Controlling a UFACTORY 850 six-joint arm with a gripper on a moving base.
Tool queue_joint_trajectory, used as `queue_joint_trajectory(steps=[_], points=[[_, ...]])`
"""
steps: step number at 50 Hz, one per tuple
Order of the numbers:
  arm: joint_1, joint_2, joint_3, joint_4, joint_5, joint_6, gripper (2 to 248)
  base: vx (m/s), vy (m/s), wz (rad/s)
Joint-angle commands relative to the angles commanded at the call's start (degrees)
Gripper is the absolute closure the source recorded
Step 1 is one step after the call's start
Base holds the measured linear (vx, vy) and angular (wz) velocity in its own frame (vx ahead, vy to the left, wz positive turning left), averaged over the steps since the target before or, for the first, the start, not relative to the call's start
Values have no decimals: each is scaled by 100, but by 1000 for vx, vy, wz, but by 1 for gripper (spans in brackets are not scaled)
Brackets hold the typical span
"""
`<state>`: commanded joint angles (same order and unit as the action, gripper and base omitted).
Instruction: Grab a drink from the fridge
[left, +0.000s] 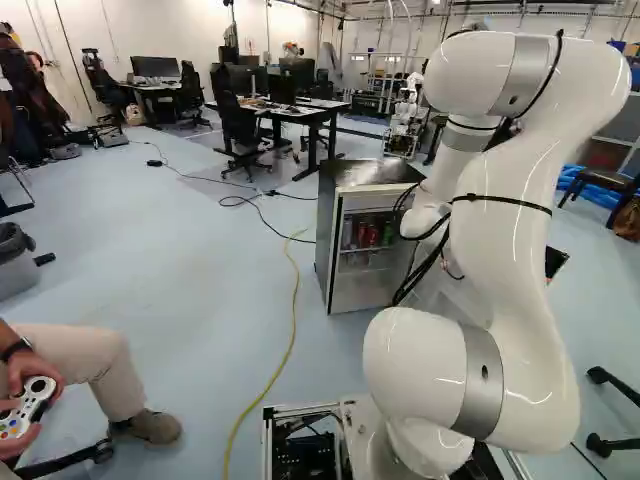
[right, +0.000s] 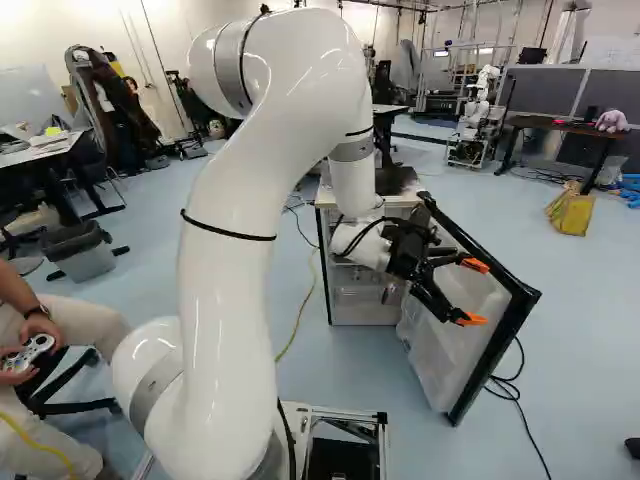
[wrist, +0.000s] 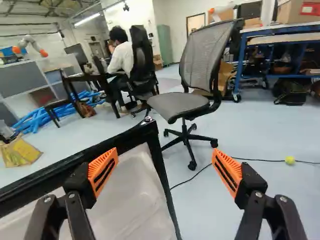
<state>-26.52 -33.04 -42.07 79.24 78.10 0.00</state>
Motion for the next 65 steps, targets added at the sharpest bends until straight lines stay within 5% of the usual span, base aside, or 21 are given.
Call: queue_joint_trajectory(steps=[65], points=[[608,1521,2347,-3916,0,0,3,0,0,0]])
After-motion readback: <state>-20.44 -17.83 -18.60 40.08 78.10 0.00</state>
